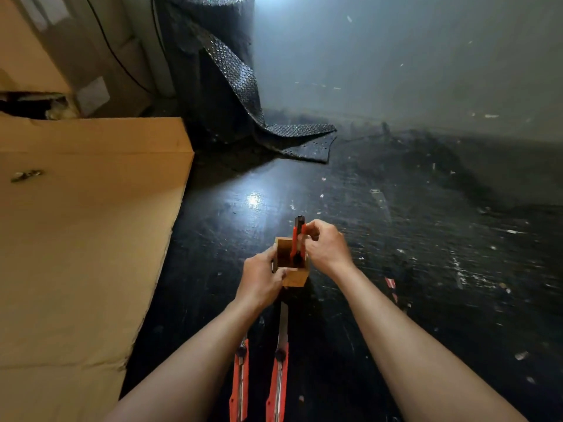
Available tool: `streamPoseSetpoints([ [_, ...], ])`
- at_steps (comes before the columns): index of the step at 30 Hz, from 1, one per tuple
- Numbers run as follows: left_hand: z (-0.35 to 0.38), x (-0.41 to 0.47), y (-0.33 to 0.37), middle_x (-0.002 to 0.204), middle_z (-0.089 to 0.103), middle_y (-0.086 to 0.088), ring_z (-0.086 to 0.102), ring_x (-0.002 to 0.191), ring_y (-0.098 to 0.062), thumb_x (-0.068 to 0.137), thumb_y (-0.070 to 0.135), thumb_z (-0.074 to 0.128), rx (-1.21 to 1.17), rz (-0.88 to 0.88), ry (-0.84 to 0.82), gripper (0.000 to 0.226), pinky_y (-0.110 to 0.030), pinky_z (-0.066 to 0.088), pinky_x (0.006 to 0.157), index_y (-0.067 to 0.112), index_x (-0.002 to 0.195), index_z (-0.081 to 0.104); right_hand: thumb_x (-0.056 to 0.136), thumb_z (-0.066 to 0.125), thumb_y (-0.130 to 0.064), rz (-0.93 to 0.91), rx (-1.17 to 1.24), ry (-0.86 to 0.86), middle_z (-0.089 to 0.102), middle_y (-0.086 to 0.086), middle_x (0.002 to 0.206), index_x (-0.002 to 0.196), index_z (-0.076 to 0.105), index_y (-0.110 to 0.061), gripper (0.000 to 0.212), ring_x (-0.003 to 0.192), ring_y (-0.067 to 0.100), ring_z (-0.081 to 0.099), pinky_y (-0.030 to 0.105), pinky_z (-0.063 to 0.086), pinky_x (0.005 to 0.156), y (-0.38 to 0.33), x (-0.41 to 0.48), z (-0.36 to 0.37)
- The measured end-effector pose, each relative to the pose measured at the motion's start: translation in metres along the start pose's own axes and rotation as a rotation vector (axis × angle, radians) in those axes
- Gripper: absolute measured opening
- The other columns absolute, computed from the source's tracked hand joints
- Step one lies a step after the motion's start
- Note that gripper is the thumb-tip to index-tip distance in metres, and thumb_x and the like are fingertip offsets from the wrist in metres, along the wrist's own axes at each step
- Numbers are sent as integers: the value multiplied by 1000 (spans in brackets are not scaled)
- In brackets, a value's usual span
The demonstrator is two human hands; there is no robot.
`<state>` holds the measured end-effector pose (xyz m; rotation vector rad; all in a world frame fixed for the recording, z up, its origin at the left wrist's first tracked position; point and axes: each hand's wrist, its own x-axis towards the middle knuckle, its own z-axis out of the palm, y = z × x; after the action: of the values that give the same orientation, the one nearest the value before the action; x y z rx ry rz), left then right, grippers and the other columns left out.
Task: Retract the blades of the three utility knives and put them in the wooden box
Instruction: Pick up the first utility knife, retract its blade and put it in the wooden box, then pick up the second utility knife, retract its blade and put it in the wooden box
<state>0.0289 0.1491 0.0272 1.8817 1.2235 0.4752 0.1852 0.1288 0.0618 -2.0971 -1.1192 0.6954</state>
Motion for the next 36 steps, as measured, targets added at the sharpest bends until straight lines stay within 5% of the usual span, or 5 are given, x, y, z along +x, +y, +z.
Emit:
streamPoseSetpoints([
  [5,5,3,-4,110,78,2,67,99,-7,88,14,77,-12,-7,31,53,-19,51,87,32,136,64,94,62,-17,33,-106,-21,75,7,103,104,73,-16,16,87,19,64,29,46,72,7,5,0],
  [13,1,-6,2,129,72,-7,66,121,-22,92,13,75,-49,-24,68,51,-33,52,101,15,141,60,94,67,-19,27,-60,43,71,9,120,128,64,-10,35,111,24,67,38,55,95,8,-6,-15],
  [23,16,-96,-19,110,75,1,71,94,-7,92,21,72,17,-94,43,30,-19,57,82,14,121,71,93,68,-25,116,-173,-94,68,4,122,129,61,-19,37,111,21,65,38,55,90,28,-93,-6],
  [29,23,-132,-39,111,73,-1,71,97,-12,93,14,70,53,-234,-130,26,-30,61,86,13,119,71,92,69,-27,284,-204,-293,67,3,126,132,59,-23,41,112,19,65,41,55,94,59,-142,28],
  [36,43,-159,-50,96,75,2,74,89,-11,94,12,68,49,-297,-273,14,-35,64,82,14,106,74,94,66,-21,427,-59,-441,69,0,114,130,60,-21,36,88,7,69,31,60,79,81,-190,63],
])
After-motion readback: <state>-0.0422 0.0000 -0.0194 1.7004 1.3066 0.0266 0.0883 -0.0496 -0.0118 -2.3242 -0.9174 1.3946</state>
